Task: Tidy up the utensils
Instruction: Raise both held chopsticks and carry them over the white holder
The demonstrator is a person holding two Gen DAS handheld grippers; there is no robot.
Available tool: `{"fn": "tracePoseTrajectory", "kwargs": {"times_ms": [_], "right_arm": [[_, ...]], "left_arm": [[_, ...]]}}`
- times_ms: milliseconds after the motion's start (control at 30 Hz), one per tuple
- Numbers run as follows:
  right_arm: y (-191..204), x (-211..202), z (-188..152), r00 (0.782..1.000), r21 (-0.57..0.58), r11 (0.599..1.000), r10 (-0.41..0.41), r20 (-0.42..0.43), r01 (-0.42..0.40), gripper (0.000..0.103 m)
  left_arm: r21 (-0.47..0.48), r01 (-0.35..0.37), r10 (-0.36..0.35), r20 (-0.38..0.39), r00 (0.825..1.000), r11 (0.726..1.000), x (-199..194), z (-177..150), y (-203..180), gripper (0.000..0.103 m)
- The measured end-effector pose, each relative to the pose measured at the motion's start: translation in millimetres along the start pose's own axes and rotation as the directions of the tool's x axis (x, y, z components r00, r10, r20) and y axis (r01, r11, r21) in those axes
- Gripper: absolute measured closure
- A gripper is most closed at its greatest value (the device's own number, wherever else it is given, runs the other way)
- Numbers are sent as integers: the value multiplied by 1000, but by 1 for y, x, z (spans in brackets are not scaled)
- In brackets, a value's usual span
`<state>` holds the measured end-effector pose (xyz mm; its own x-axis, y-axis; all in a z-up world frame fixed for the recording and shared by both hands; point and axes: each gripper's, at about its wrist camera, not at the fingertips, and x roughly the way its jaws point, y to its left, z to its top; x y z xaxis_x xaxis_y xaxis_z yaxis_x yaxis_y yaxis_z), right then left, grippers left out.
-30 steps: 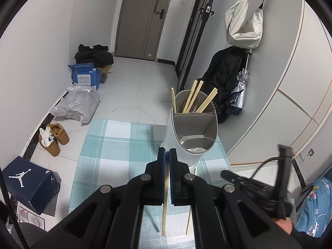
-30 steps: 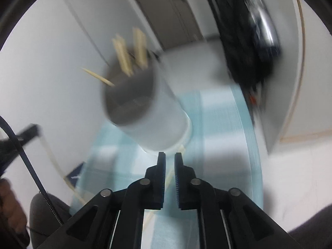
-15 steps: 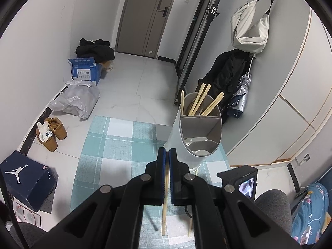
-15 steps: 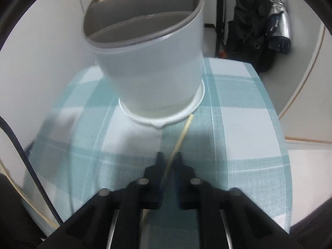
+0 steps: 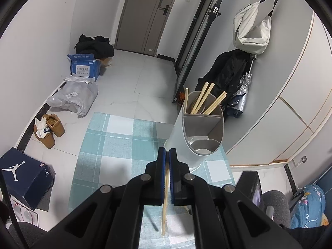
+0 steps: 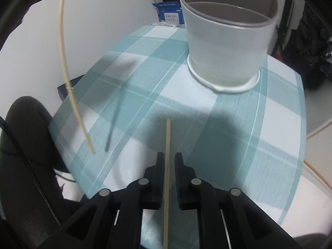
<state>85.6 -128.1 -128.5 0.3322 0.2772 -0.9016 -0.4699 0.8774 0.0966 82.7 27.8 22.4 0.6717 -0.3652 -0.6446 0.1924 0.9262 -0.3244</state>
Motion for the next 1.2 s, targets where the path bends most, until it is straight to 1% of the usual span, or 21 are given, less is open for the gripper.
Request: {"fn": "tracePoseTrajectory", "kwargs": {"times_ms": [67,133,200,267,300,333,433,533,600,667,733,800,833,867,967,1000,1067,1100,1133,1167,1200], "right_arm": [[1,6,9,1000,-3,1000,12,10,-12,90],[1,13,16,1000,-9,1000,1,8,-1,86],[4,25,21,1000,-29,999,-17,-6,17,86],[11,25,25,999,-51,998,-37,10,38,87],[13,26,26,999,-65,997,-47,14,48,90],[13,27,27,999,-67,997,-46,11,47,99],[8,25,30,1000,-33,999,-6,29,7,99],[-2,3,32,991,28,999,32,126,-36,99],[-12,-22,33,974,83,994,54,221,-74,99],[-20,-47,33,947,118,988,63,315,-104,99],[-27,-73,32,912,144,981,60,407,-129,99],[-34,-93,32,874,172,971,64,482,-166,99],[-36,-100,32,859,181,967,65,507,-180,99],[-41,-111,32,832,191,960,68,550,-205,99],[-51,-140,37,764,209,953,33,644,-218,99],[-54,-151,39,730,212,952,16,683,-219,99],[-59,-167,42,681,225,951,-20,732,-214,99],[-64,-176,47,651,228,947,-28,758,-225,99],[-67,-181,49,634,234,946,-40,772,-226,99],[-71,-187,57,608,245,944,-62,792,-222,99],[-75,-190,65,590,248,943,-71,804,-223,99]], "left_arm": [[3,-4,4,-1,1000,1000,-1,0,1,103],[10,-10,10,1,1000,1000,-4,0,0,103],[10,-17,17,4,1000,1000,-5,0,1,103],[4,-23,23,3,1000,1000,-5,0,3,103],[-1,-26,26,2,1000,1000,-5,0,4,103],[-5,-28,28,-1,1000,1000,-5,0,5,103],[-13,-30,30,-8,1000,999,-4,2,5,103],[-1,-33,33,0,999,999,-8,5,1,103],[8,-26,26,3,1000,1000,-11,8,-3,103],[23,-21,21,6,1000,1000,-14,12,-9,103],[44,-13,13,12,1000,999,-17,17,-18,103],[57,0,-1,16,1000,998,-20,23,-24,103],[61,12,-13,17,1000,998,-21,27,-28,103],[64,20,-21,17,1000,998,-22,29,-30,103],[70,45,-47,27,999,997,-27,44,-40,103],[74,49,-52,37,998,996,-29,51,-44,103],[82,55,-60,64,996,995,-34,63,-51,103],[85,61,-68,80,995,995,-37,71,-55,103],[87,63,-72,93,993,994,-38,77,-59,103],[91,67,-77,110,991,994,-40,85,-62,103],[95,69,-81,129,988,993,-42,93,-65,103]]}}
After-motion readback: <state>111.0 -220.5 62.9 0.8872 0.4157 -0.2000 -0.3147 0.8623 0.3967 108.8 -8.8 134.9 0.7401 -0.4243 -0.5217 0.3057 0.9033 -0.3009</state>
